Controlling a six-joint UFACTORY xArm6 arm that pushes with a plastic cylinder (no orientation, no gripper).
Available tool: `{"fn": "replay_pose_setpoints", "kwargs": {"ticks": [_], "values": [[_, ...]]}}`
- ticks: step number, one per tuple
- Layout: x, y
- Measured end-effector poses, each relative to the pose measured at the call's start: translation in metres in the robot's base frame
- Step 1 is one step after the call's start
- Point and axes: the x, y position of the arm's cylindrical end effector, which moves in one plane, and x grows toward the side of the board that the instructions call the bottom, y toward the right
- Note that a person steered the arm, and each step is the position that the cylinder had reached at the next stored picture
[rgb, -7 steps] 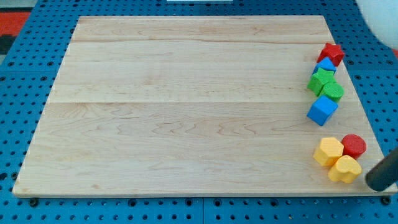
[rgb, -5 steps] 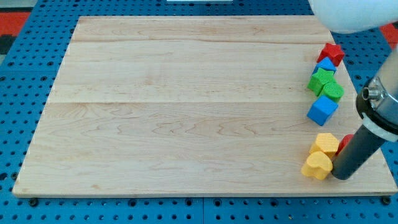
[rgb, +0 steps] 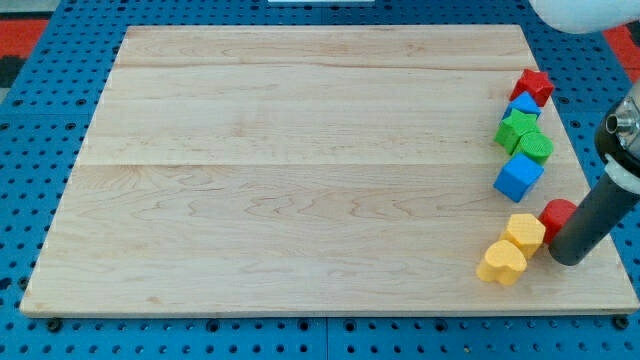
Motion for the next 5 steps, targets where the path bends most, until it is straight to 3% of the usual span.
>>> {"fn": "replay_pose_setpoints", "kwargs": {"ticks": [3, 5], "values": [[-0.044, -0.007], [-0.044, -0.006]]}}
